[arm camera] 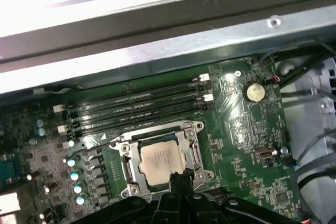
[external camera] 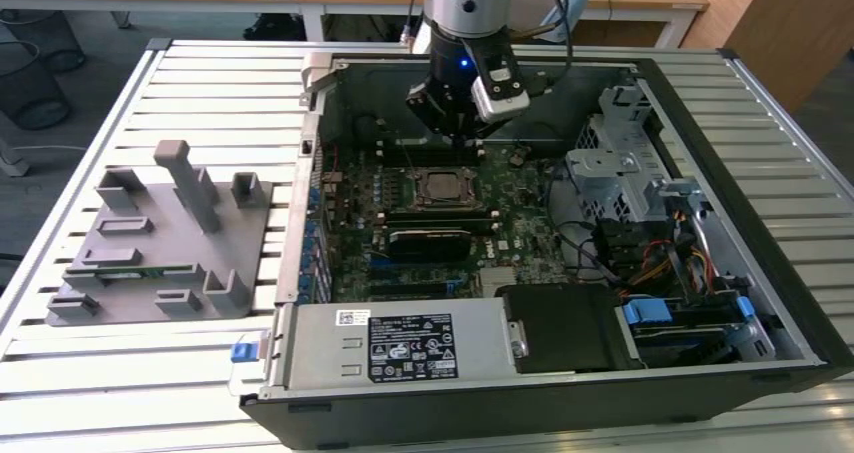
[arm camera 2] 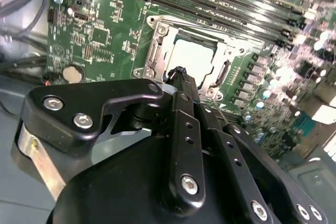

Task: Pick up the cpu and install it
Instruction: 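Install the first cpu locking lever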

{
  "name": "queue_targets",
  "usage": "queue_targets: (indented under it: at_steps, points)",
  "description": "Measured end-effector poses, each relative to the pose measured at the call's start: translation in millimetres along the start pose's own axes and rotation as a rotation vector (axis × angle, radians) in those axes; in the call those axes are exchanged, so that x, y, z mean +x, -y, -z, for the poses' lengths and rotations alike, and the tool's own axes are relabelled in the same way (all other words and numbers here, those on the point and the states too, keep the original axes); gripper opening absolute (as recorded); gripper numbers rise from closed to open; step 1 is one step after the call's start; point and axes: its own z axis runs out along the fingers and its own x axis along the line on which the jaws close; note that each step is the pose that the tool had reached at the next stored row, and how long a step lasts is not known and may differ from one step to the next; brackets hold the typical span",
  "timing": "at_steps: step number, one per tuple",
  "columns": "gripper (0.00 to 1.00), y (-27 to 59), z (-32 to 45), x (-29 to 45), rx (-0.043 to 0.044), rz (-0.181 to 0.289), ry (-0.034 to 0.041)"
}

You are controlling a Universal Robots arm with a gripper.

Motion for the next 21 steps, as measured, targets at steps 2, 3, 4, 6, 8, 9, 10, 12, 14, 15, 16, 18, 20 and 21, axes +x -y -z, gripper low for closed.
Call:
queue_targets:
  at_steps: [2,3,4,6,8,9,10,12,14,15,16,18,20,21]
  points:
    - [0.11,0.0,0.0,0.0,-0.0014,0.036,0.0006]
    - [0.11,0.0,-0.1,0.0,-0.002,0.049,0.0002]
    - [0.11,0.0,-0.1,0.0,-0.0018,0.057,-0.0034]
    - [0.11,0.0,0.0,0.0,0.0,0.071,-0.0178]
    - [0.11,0.1,0.2,0.0,0.0,0.086,-0.0286]
    - [0.11,0.0,0.1,0.0,-0.0014,0.093,-0.0306]
    - [0.11,0.1,0.1,0.4,-0.0038,0.1,-0.0314]
    - [0.11,0.4,0.1,1.8,-0.0154,0.11,-0.033]
    - [0.11,0.9,0.2,4.3,-0.0255,0.118,-0.0346]
    - [0.11,1.3,0.3,6.0,-0.0264,0.121,-0.0347]
    - [0.11,1.7,0.4,7.9,-0.0266,0.124,-0.0346]
    - [0.11,2.4,0.4,11.1,-0.0268,0.127,-0.0346]
    - [0.11,2.7,0.6,12.8,-0.0267,0.129,-0.0347]
    - [0.11,2.9,0.6,13.6,-0.0267,0.13,-0.0347]
